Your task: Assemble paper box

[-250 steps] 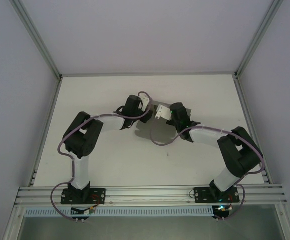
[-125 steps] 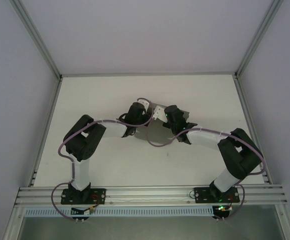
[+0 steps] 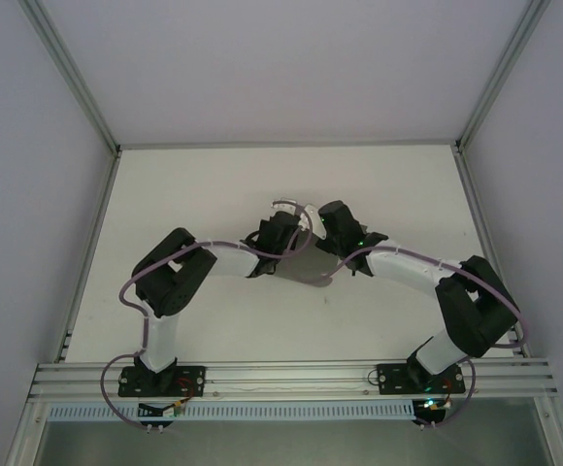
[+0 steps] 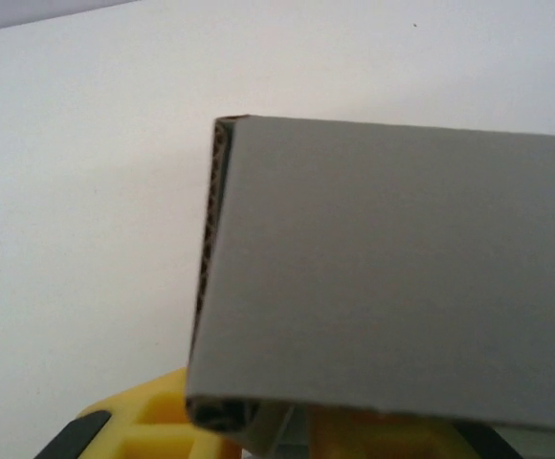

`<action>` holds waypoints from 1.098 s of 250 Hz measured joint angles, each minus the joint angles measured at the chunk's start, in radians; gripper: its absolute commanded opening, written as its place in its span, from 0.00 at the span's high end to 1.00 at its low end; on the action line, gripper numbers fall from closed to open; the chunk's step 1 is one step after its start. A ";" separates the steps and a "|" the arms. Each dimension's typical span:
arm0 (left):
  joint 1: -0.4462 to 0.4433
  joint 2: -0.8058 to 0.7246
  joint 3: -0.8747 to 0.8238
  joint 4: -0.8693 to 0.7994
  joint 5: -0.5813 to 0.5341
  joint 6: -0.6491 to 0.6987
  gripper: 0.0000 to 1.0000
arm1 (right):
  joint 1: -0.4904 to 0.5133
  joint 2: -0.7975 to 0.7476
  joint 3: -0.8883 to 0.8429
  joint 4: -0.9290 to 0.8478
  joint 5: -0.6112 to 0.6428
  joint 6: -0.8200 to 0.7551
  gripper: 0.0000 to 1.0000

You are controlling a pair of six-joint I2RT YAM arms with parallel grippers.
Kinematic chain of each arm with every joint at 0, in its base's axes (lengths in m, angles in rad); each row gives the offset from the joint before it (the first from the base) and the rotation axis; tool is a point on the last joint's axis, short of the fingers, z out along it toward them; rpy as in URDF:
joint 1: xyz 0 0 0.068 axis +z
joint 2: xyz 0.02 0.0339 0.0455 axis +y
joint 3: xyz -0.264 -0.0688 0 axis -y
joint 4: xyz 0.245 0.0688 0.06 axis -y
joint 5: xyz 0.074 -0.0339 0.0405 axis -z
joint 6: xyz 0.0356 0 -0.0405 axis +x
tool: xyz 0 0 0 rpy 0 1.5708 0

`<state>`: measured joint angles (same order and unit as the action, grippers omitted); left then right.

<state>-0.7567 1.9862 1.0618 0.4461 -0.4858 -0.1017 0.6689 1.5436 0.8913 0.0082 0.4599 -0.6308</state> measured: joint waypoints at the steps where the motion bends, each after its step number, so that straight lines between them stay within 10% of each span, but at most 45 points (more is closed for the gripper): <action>1: 0.000 0.000 0.001 0.000 -0.001 -0.001 0.81 | 0.000 0.000 0.000 0.000 0.000 0.000 1.00; 99: 0.001 0.007 0.056 -0.070 -0.029 -0.018 1.00 | -0.029 0.005 0.011 0.012 -0.009 0.027 1.00; 209: 0.022 -0.007 0.036 -0.099 0.122 -0.071 1.00 | -0.106 -0.107 -0.003 -0.041 -0.082 0.174 0.01; 275: 0.198 -0.095 -0.053 -0.100 0.518 -0.208 1.00 | -0.258 -0.326 -0.003 -0.177 -0.314 0.340 0.00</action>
<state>-0.5587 1.8908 1.0084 0.3462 0.0326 -0.3099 0.4107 1.2175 0.8879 -0.1692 0.1459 -0.2905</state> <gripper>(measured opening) 0.048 0.998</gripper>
